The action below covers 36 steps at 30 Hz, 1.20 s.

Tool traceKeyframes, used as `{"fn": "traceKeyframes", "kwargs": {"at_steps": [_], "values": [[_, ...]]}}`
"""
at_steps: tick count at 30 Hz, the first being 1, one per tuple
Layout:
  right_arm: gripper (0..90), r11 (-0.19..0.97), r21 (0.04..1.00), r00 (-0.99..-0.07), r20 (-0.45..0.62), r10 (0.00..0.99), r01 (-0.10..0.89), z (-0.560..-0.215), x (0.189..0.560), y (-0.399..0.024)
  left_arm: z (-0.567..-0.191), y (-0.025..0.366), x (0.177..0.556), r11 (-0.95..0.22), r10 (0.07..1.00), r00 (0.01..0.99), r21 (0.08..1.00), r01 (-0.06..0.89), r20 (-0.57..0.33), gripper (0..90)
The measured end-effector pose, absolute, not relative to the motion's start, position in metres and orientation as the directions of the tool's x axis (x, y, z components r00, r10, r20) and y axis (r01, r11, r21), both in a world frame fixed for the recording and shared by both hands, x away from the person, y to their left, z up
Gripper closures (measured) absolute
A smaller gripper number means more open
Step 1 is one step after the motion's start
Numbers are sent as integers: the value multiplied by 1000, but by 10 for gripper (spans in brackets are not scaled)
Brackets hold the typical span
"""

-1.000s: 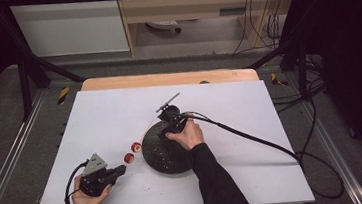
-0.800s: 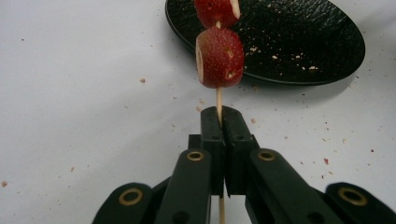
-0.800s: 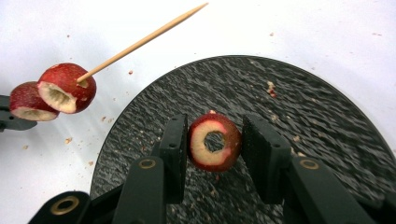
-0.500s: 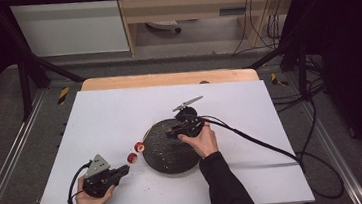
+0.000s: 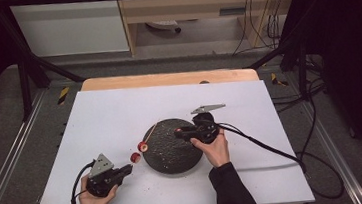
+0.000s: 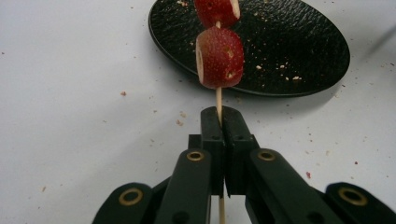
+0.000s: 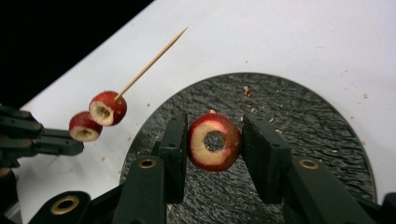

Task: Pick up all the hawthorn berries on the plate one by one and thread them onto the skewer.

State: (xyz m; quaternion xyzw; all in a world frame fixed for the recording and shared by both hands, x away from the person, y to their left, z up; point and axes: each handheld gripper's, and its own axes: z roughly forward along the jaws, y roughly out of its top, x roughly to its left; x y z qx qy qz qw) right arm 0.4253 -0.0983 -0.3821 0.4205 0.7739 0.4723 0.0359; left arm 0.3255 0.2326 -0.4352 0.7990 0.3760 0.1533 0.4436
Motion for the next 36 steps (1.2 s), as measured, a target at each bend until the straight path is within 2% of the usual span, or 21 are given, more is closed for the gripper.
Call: {"fn": "traceKeyframes", "kwargs": {"at_steps": [12, 20, 36], "values": [[628, 11, 799, -587, 433, 684, 601, -384, 419, -121, -429, 211, 326, -320, 726, 683, 840, 438, -79, 881], [628, -167, 805, -542, 520, 660, 569, -390, 415, -133, -426, 195, 330, -308, 724, 684, 847, 433, -87, 880], [628, -374, 792, -507, 601, 618, 483, -409, 407, -120, -433, 184, 329, -283, 728, 679, 859, 426, -97, 880]]}}
